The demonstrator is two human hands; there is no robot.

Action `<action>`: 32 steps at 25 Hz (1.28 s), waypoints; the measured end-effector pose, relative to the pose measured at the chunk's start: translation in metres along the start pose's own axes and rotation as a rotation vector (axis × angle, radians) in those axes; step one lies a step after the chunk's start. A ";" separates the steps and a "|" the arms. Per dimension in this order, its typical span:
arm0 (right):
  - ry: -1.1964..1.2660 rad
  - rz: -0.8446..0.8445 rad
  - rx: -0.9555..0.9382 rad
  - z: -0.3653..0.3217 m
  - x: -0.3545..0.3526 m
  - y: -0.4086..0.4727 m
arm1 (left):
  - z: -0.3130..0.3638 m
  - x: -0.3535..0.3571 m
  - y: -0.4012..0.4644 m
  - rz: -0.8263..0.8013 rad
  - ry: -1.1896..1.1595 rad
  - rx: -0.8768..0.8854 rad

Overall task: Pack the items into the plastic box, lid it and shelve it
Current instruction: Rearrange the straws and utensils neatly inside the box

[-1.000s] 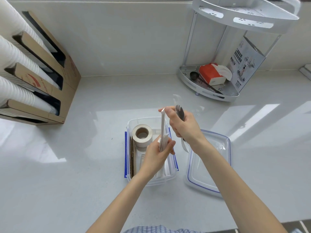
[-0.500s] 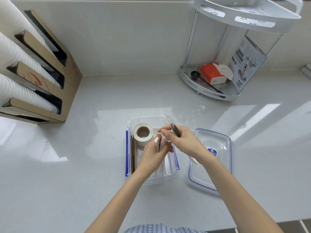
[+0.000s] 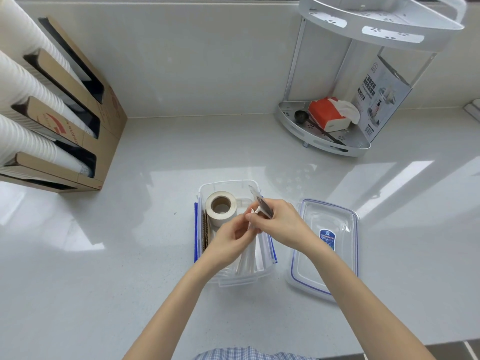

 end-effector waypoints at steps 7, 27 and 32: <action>0.023 -0.029 0.024 0.004 -0.001 0.004 | -0.011 -0.007 0.004 0.031 -0.014 -0.054; 0.189 0.161 0.090 0.012 -0.045 0.003 | -0.034 -0.002 0.047 0.188 0.000 -0.489; 0.191 0.163 0.121 0.018 -0.045 0.002 | -0.042 0.006 0.050 0.096 0.090 -0.551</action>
Point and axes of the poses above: each hand's wrist, its own y-axis towards the middle knuckle, its own x-axis out of the palm, z = x × y, the point moved 8 cm from there along y, towards the middle knuckle, and after that the axes turned 8 degrees about y, right-handed, at the moved point
